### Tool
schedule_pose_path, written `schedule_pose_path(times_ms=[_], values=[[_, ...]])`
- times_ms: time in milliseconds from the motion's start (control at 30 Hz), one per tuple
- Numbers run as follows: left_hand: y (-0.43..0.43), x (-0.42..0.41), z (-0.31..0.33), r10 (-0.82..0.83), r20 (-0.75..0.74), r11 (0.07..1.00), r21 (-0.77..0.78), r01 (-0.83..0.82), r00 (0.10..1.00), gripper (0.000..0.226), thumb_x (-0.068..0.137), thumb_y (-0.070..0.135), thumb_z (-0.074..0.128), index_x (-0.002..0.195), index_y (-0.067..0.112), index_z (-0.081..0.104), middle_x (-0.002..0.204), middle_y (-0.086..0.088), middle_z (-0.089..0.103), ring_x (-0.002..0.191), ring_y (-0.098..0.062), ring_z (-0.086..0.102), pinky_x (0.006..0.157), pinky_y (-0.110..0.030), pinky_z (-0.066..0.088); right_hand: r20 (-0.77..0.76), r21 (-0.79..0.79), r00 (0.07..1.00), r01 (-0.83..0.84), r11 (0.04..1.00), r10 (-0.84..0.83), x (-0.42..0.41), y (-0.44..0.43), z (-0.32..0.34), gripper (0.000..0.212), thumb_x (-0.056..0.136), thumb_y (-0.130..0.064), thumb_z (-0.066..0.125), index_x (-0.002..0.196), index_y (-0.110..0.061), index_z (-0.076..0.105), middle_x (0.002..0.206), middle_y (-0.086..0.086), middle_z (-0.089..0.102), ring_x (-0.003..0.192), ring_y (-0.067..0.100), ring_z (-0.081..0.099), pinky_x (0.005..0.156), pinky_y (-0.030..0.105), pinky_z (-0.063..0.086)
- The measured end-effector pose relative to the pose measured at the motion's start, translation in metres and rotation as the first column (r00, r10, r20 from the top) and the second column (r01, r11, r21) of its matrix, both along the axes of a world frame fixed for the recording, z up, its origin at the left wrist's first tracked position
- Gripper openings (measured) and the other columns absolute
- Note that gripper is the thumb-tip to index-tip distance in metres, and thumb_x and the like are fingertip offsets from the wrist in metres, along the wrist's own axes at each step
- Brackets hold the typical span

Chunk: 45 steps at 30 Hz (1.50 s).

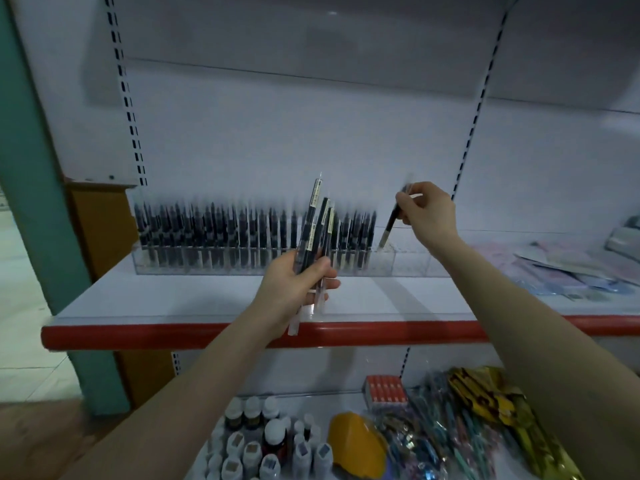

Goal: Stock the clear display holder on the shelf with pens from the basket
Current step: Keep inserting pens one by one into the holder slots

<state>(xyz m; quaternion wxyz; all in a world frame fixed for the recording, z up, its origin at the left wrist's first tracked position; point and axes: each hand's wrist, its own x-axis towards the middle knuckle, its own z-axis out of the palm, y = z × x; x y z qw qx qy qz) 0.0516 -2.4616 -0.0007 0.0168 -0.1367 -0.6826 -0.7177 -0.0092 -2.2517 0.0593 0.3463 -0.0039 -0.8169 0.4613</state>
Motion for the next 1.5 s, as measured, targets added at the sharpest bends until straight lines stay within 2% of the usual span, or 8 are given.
schedule_pose_path(times_ms=[233, 400, 500, 600, 800, 1000, 1200, 1500], values=[[0.007, -0.019, -0.005, 0.009, -0.001, 1.000, -0.009, -0.009, 1.000, 0.005, 0.093, 0.014, 0.055, 0.094, 0.015, 0.060, 0.085, -0.002, 0.071, 0.076, -0.010, 0.070, 0.066, -0.026, 0.054, 0.020, -0.009, 1.000, -0.019, 1.000, 0.019, -0.030, 0.001, -0.006, 0.013, 0.091, -0.013, 0.054, 0.100, -0.005, 0.058, 0.078, 0.010, 0.063, 0.056, 0.007, 0.055, 0.060, 0.024, 0.048], [0.011, -0.024, -0.006, -0.006, -0.005, 1.000, 0.013, 0.006, 1.000, 0.005, 0.092, 0.013, 0.055, 0.094, 0.015, 0.059, 0.087, -0.003, 0.068, 0.076, -0.009, 0.069, 0.067, -0.027, 0.055, 0.068, -0.001, 0.995, -0.076, 0.997, 0.075, -0.039, 0.001, -0.010, 0.003, 0.090, -0.011, 0.055, 0.093, -0.009, 0.055, 0.081, 0.013, 0.062, 0.057, 0.011, 0.058, 0.070, 0.032, 0.053], [0.011, -0.027, -0.007, -0.006, -0.003, 1.000, 0.027, 0.006, 1.000, 0.004, 0.090, 0.012, 0.057, 0.092, 0.014, 0.060, 0.087, -0.003, 0.066, 0.073, -0.008, 0.069, 0.066, -0.027, 0.056, 0.142, 0.036, 0.986, -0.096, 0.995, 0.090, -0.043, 0.000, -0.013, 0.006, 0.090, -0.011, 0.057, 0.095, -0.007, 0.057, 0.084, 0.014, 0.063, 0.058, 0.011, 0.059, 0.066, 0.026, 0.053], [0.011, -0.029, -0.007, -0.002, 0.000, 0.999, 0.043, 0.002, 1.000, 0.005, 0.089, 0.011, 0.059, 0.093, 0.014, 0.061, 0.088, -0.004, 0.068, 0.073, -0.009, 0.069, 0.065, -0.028, 0.055, 0.196, 0.053, 0.977, -0.090, 0.995, 0.078, -0.047, 0.000, -0.019, 0.013, 0.090, -0.012, 0.058, 0.098, -0.002, 0.060, 0.085, 0.016, 0.064, 0.057, 0.012, 0.059, 0.070, 0.034, 0.056], [0.013, -0.030, -0.008, 0.001, -0.004, 0.995, 0.101, 0.000, 1.000, 0.011, 0.089, 0.006, 0.057, 0.091, 0.017, 0.060, 0.076, -0.001, 0.067, 0.069, -0.009, 0.068, 0.066, -0.030, 0.055, 0.208, 0.087, 0.977, -0.076, 0.993, 0.057, -0.051, -0.001, -0.019, 0.016, 0.090, -0.011, 0.059, 0.099, 0.002, 0.062, 0.083, 0.016, 0.064, 0.056, 0.012, 0.059, 0.068, 0.032, 0.056], [0.014, -0.029, -0.007, 0.006, -0.003, 0.994, 0.110, -0.006, 1.000, 0.012, 0.090, 0.005, 0.057, 0.091, 0.017, 0.059, 0.082, -0.005, 0.068, 0.072, -0.011, 0.069, 0.067, -0.031, 0.057, 0.211, 0.089, 0.976, -0.066, 0.994, 0.046, -0.055, -0.001, -0.022, 0.018, 0.091, -0.011, 0.059, 0.102, 0.003, 0.061, 0.084, 0.014, 0.063, 0.057, 0.011, 0.058, 0.076, 0.037, 0.056], [0.015, -0.029, -0.009, 0.000, 0.007, 0.993, 0.119, -0.001, 1.000, 0.012, 0.090, 0.005, 0.057, 0.091, 0.017, 0.059, 0.084, -0.005, 0.068, 0.070, -0.009, 0.069, 0.064, -0.028, 0.057, 0.206, 0.065, 0.977, -0.075, 0.995, 0.061, -0.054, 0.002, -0.021, 0.016, 0.091, -0.008, 0.058, 0.101, 0.004, 0.060, 0.085, 0.014, 0.060, 0.056, 0.012, 0.057, 0.050, 0.012, 0.051], [0.016, -0.028, -0.009, -0.008, 0.021, 0.994, 0.113, 0.005, 1.000, 0.011, 0.089, 0.006, 0.057, 0.094, 0.016, 0.059, 0.088, -0.005, 0.068, 0.073, -0.011, 0.069, 0.066, -0.030, 0.057, 0.266, 0.078, 0.962, -0.091, 0.993, 0.067, -0.055, 0.002, -0.034, 0.017, 0.090, -0.008, 0.059, 0.102, 0.004, 0.059, 0.088, 0.020, 0.065, 0.058, 0.016, 0.058, 0.069, 0.034, 0.055]])
